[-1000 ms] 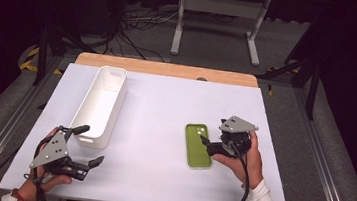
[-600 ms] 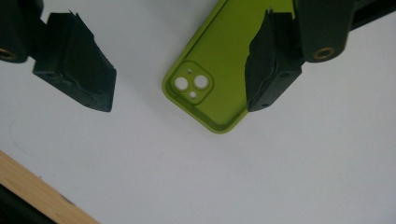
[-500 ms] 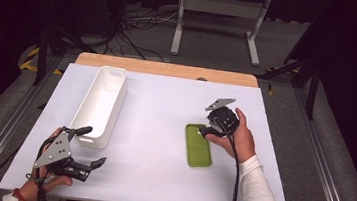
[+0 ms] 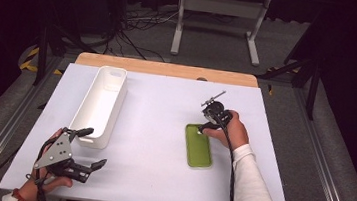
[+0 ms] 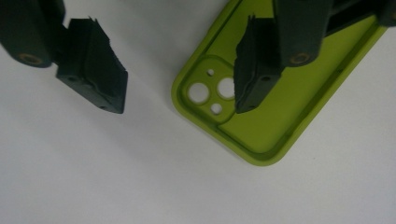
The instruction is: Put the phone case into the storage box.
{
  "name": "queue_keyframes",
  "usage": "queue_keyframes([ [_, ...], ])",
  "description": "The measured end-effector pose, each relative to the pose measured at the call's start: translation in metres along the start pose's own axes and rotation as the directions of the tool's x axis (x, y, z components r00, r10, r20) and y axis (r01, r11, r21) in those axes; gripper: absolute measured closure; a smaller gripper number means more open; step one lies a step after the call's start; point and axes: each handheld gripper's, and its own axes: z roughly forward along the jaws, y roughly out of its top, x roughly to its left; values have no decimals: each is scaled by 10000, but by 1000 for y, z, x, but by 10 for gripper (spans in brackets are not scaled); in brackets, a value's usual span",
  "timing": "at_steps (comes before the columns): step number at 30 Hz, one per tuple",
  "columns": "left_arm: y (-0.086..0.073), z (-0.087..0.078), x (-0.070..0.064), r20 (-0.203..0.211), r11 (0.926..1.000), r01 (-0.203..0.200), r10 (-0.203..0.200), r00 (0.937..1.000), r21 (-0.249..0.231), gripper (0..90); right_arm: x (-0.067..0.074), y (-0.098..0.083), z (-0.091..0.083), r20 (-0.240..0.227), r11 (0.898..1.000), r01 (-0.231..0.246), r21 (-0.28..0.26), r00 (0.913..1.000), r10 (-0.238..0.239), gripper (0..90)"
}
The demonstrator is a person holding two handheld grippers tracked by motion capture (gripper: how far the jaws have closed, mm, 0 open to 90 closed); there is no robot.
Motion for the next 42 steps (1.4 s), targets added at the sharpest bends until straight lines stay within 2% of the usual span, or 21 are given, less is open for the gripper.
queue_keyframes([
  [7,0,0,-1,55,10000,63,-63,10000,25,39,-9,-3,7,175,9977,-574,355,9982,568,549],
  [10,0,0,-2,154,10000,-8,7,9999,49,40,-11,-4,9,-210,9949,-884,494,9958,895,611],
  [14,0,1,-4,248,10000,-31,28,9997,89,40,-13,-2,10,-502,9895,-1301,624,9898,1333,676],
  [18,0,1,-4,394,9999,-47,41,9992,145,40,-12,0,11,-846,9875,-1430,660,9853,1483,783],
  [21,0,1,-4,453,9998,-70,62,9990,164,40,-12,1,13,-783,9850,-1621,592,9829,1665,799],
  [25,-1,2,-4,493,9996,-50,36,9988,275,40,-10,0,13,-683,9773,-2060,499,9755,2091,804],
  [30,-1,2,-6,574,9995,-68,51,9983,297,40,-7,-1,13,-388,9755,-2172,360,9751,2186,808],
  [32,-1,2,-6,570,9995,-106,88,9983,306,40,-6,-2,13,-343,9728,-2302,250,9724,2310,812],
  [42,-1,2,-5,656,9994,-70,47,9978,347,40,-5,-7,13,-362,9728,-2312,-138,9724,2306,819],
])
